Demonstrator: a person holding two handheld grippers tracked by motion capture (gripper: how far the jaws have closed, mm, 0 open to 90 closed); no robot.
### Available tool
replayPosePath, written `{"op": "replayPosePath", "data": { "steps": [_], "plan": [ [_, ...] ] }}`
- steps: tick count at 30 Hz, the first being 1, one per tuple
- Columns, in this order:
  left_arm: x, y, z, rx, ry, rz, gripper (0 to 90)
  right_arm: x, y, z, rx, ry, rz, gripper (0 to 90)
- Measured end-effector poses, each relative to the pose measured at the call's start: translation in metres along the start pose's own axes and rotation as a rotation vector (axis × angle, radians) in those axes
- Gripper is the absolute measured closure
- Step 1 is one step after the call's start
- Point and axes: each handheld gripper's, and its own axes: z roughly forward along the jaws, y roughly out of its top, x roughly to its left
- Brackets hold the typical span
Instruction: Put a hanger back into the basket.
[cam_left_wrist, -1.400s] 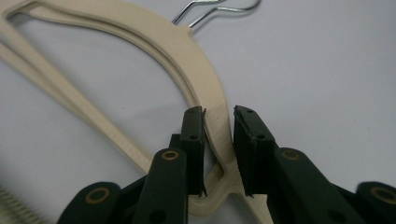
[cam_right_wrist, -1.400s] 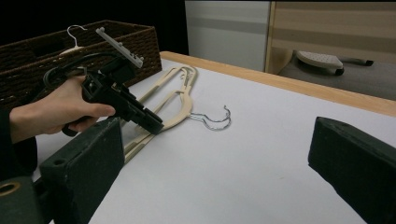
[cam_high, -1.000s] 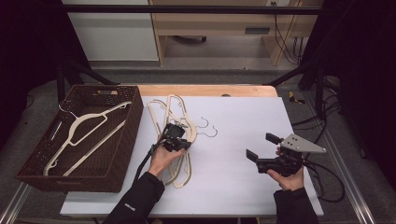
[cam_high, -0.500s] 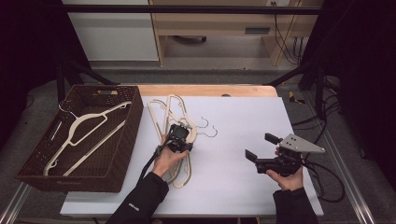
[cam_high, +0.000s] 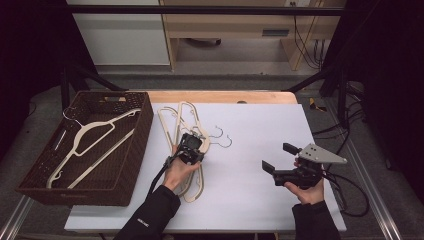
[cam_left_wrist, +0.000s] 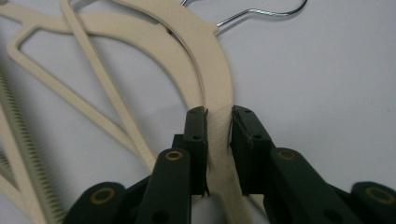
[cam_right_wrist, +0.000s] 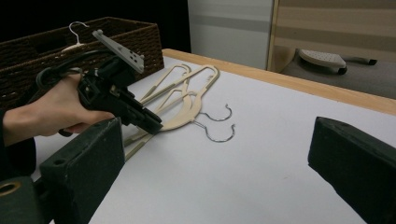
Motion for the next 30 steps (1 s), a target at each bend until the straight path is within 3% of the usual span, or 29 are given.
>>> {"op": "replayPosePath", "data": {
  "steps": [4,9,11,16,20,24,30],
  "plan": [
    [0.003,-0.002,-0.011,0.001,0.011,0.024,80.0,0.000,0.000,0.000,0.000,0.003,0.003,4.1],
    [0.008,-0.008,-0.011,0.003,0.004,0.037,80.0,0.002,0.000,0.002,0.004,0.008,-0.002,4.0],
    [0.009,-0.012,-0.013,-0.011,-0.018,0.033,90.0,0.002,-0.001,0.002,0.010,0.005,-0.003,4.0],
    [0.010,-0.017,-0.021,-0.031,-0.012,0.042,89.9,0.002,-0.001,0.003,0.011,0.010,-0.003,4.0],
    [0.012,-0.021,-0.031,-0.044,-0.041,0.038,78.6,0.002,-0.001,0.003,0.008,0.011,-0.003,4.0],
    [0.010,-0.029,-0.037,-0.010,-0.031,0.049,65.2,0.002,-0.001,0.002,0.003,0.008,-0.001,4.0],
    [0.010,-0.040,-0.034,0.034,-0.031,0.052,63.3,0.003,-0.001,0.002,0.003,0.010,0.001,4.0]
  ]
}}
